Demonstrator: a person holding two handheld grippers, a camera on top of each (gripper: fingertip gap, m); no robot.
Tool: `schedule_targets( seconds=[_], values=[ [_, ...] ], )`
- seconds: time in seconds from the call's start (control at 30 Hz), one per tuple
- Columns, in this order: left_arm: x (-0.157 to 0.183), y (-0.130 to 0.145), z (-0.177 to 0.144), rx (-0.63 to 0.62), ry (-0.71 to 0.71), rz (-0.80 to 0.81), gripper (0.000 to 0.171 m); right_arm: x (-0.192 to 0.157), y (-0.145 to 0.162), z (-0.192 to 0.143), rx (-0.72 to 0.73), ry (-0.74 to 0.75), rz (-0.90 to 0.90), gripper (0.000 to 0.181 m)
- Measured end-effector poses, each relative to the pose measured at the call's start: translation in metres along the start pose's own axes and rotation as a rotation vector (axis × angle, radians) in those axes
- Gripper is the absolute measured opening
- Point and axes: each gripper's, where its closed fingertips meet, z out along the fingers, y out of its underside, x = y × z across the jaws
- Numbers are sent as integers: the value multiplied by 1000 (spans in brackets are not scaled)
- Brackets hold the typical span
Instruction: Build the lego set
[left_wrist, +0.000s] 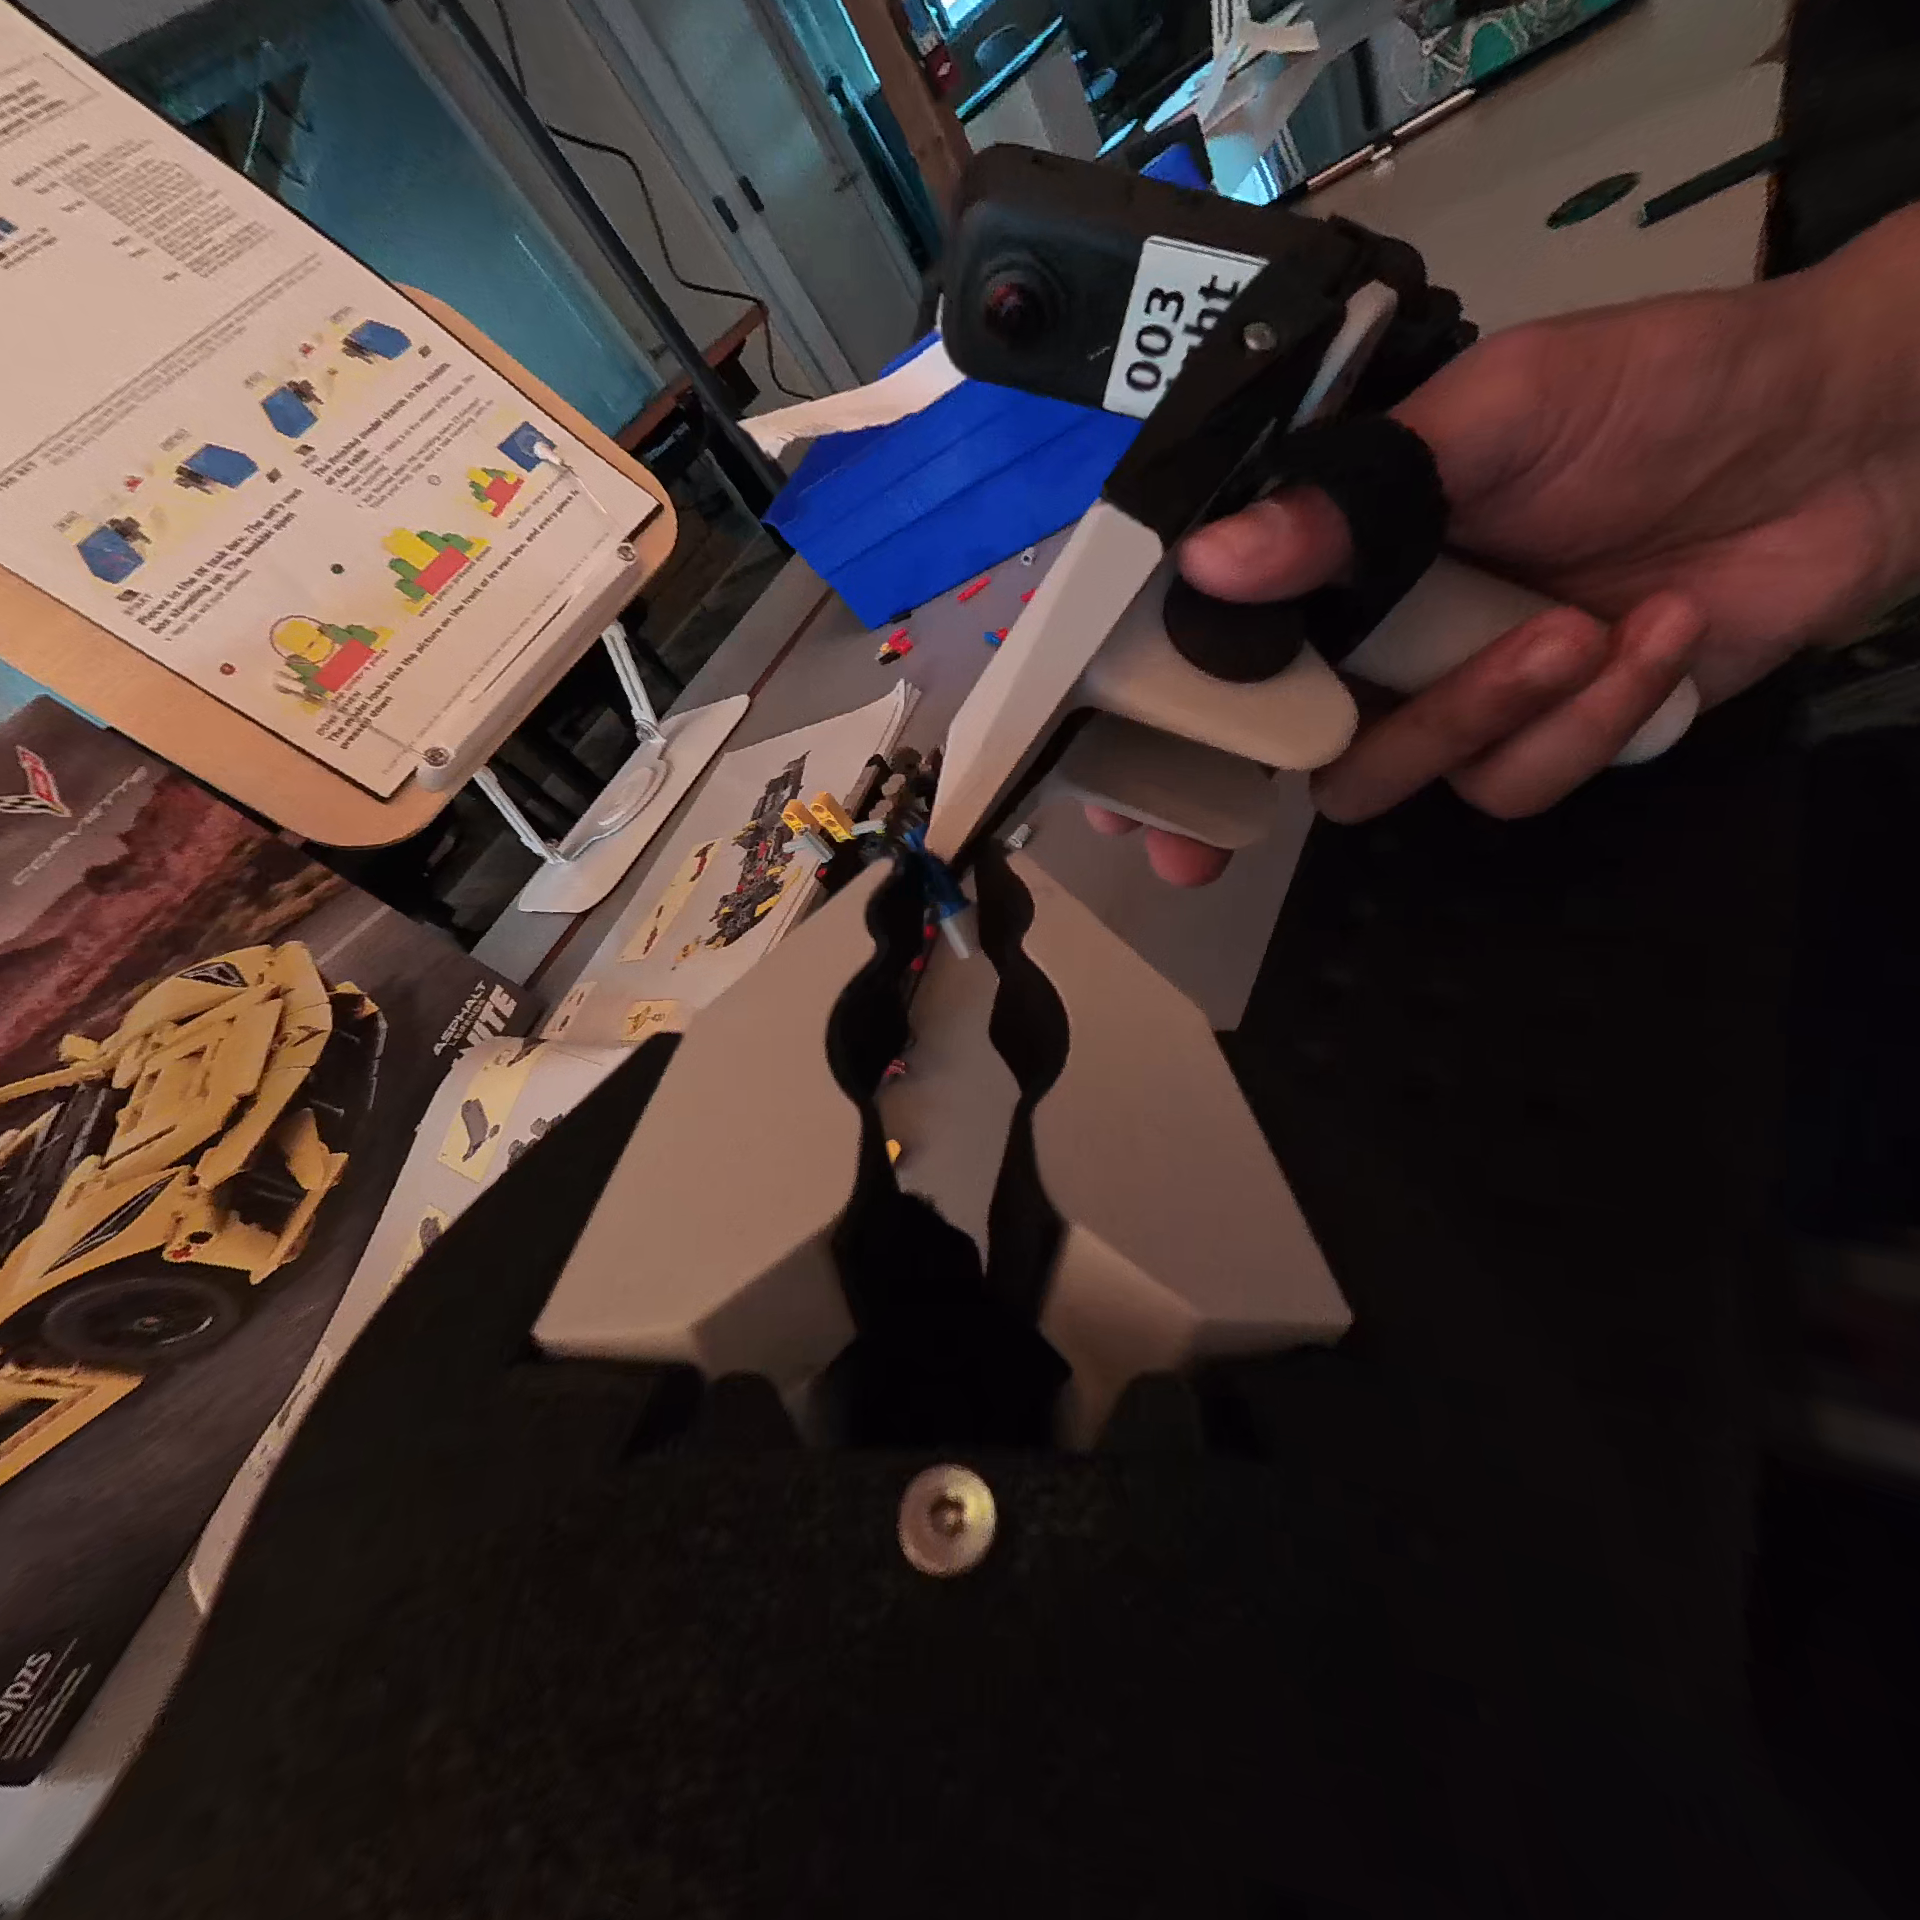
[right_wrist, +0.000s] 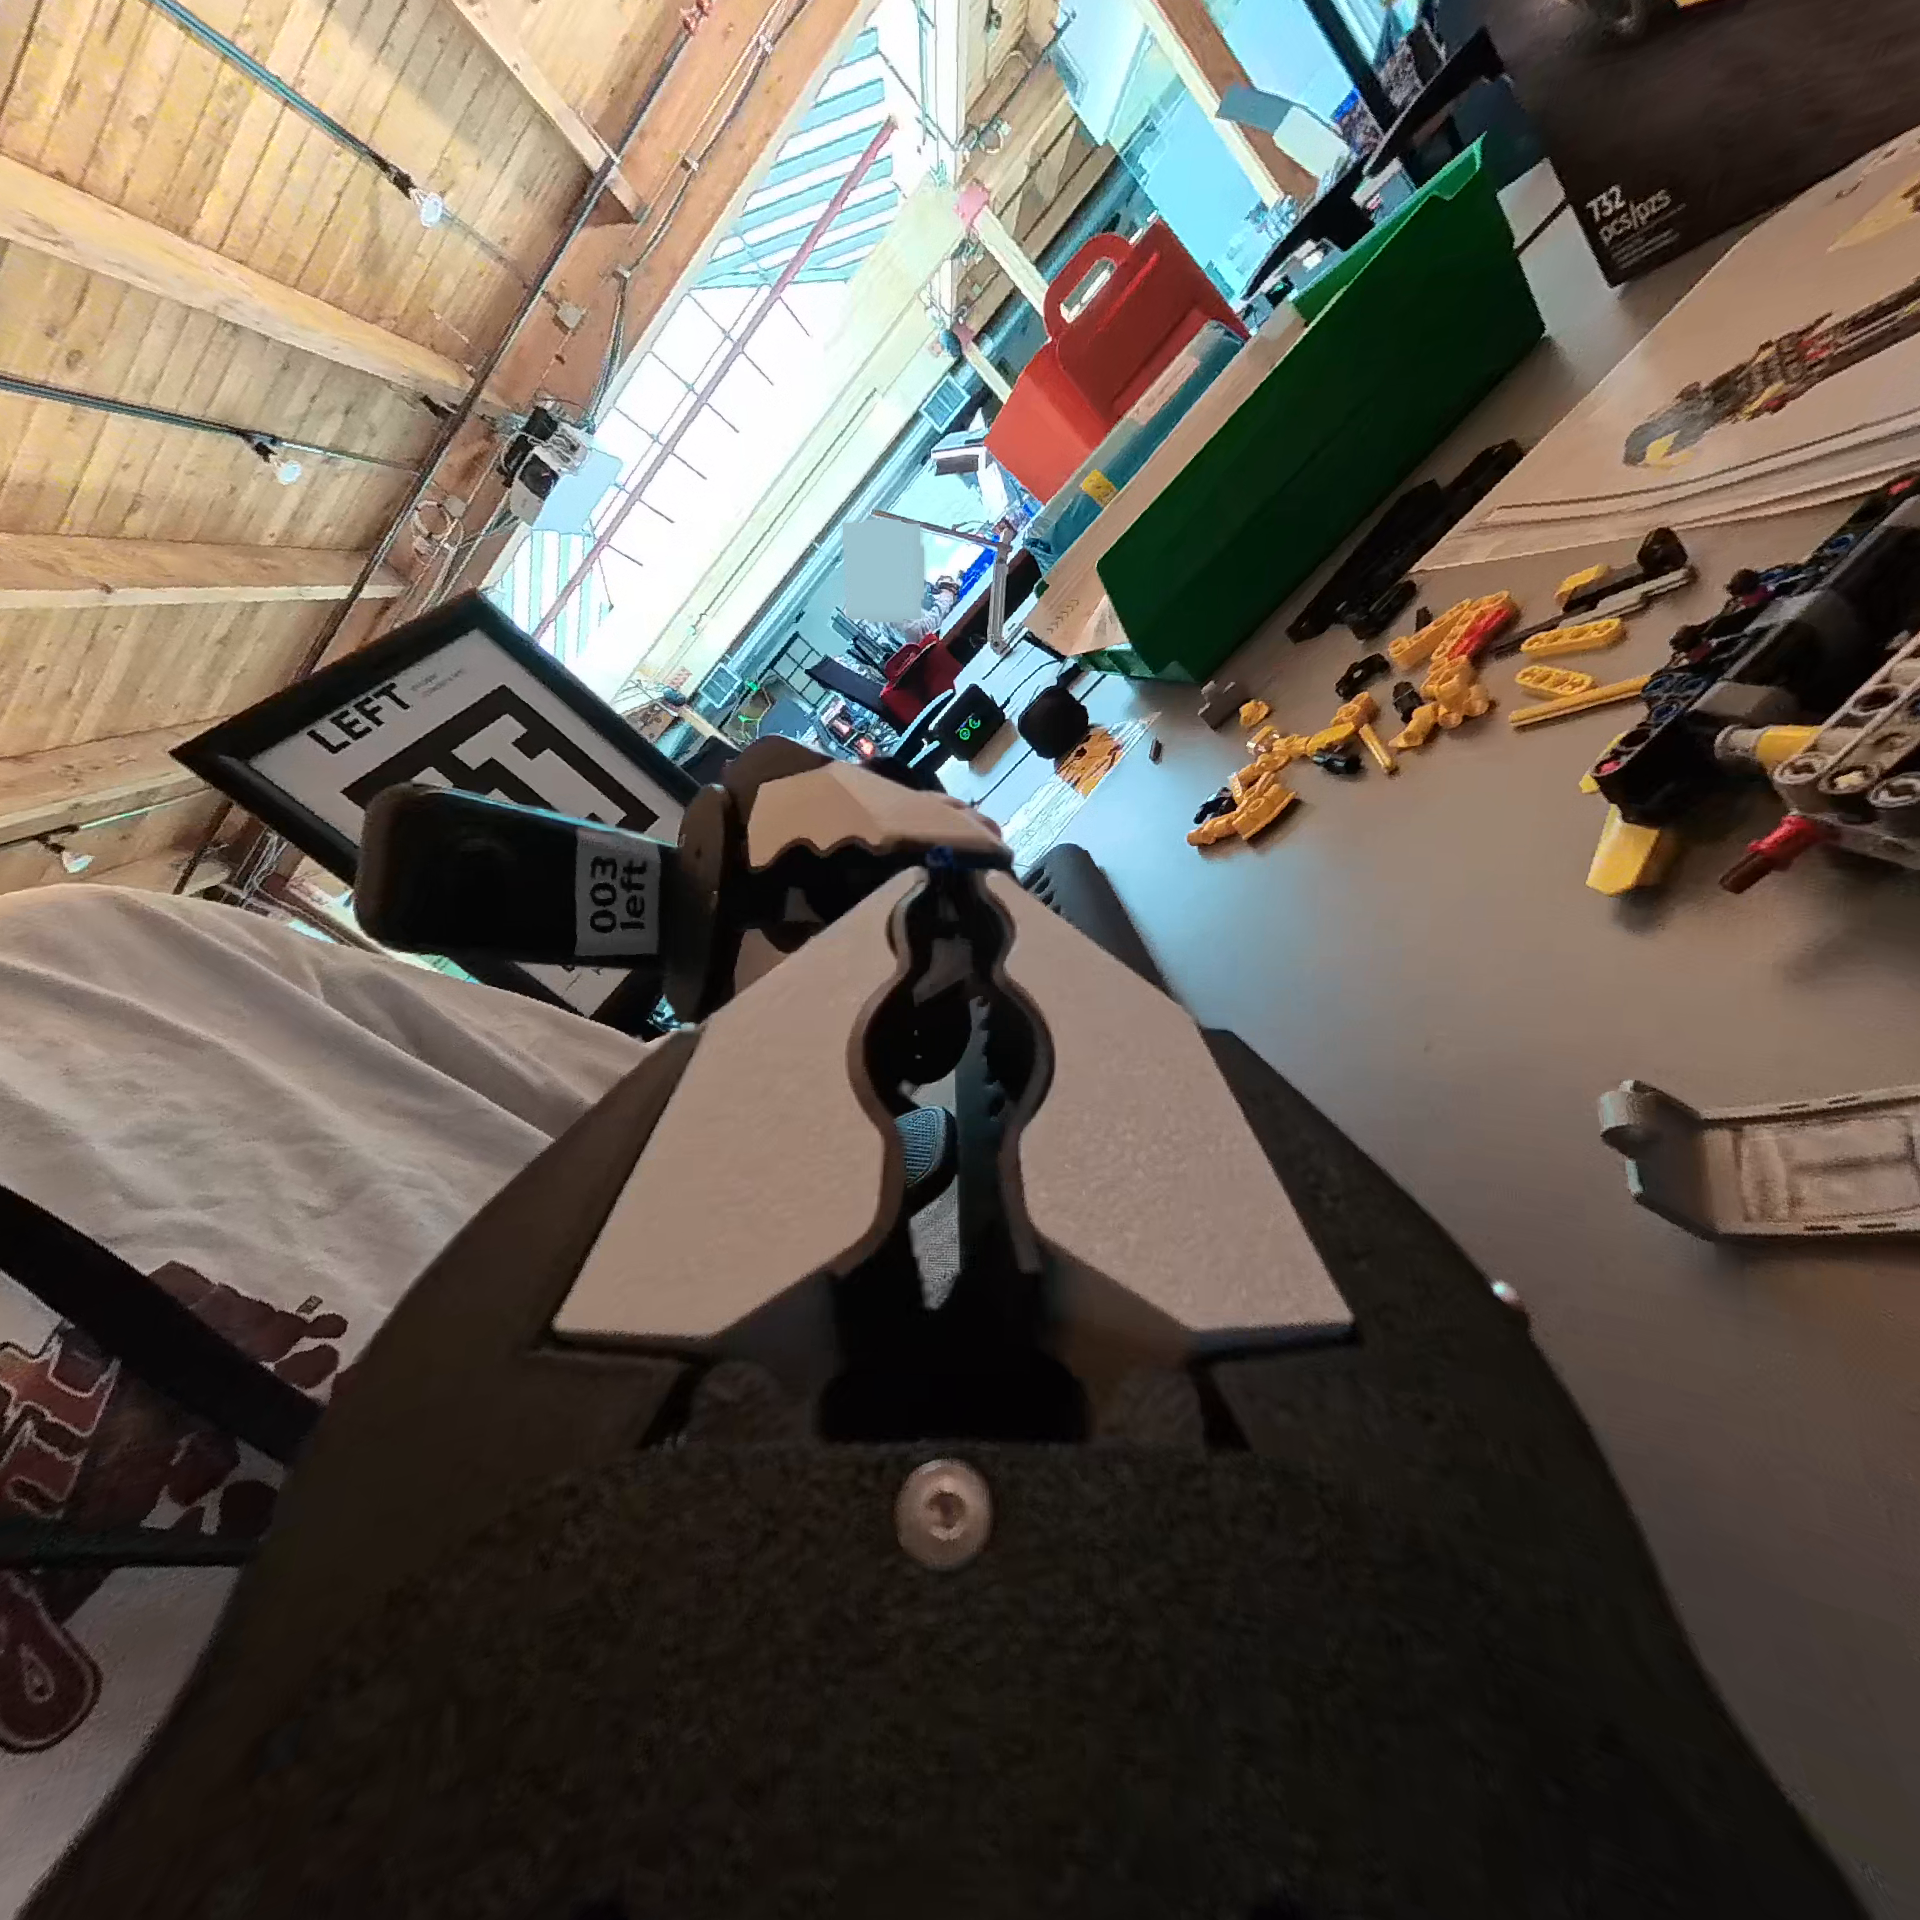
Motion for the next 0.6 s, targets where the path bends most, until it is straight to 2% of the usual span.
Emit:
schedule_targets(
  seconds=[0.13, 0.3, 0.6],
  values=[
    [-1, 4, 3, -26, 10, 59, 6, 5, 1, -2, -27, 22, -8, 4],
    [2, 7, 7, -77, 6, 234, 6, 9, 4, -5, -68, 65, -67, 6],
    [-2, 9, 13, -185, -54, 458, 5, 12, -1, -9, -46, 72, -46, 7]
  ],
)
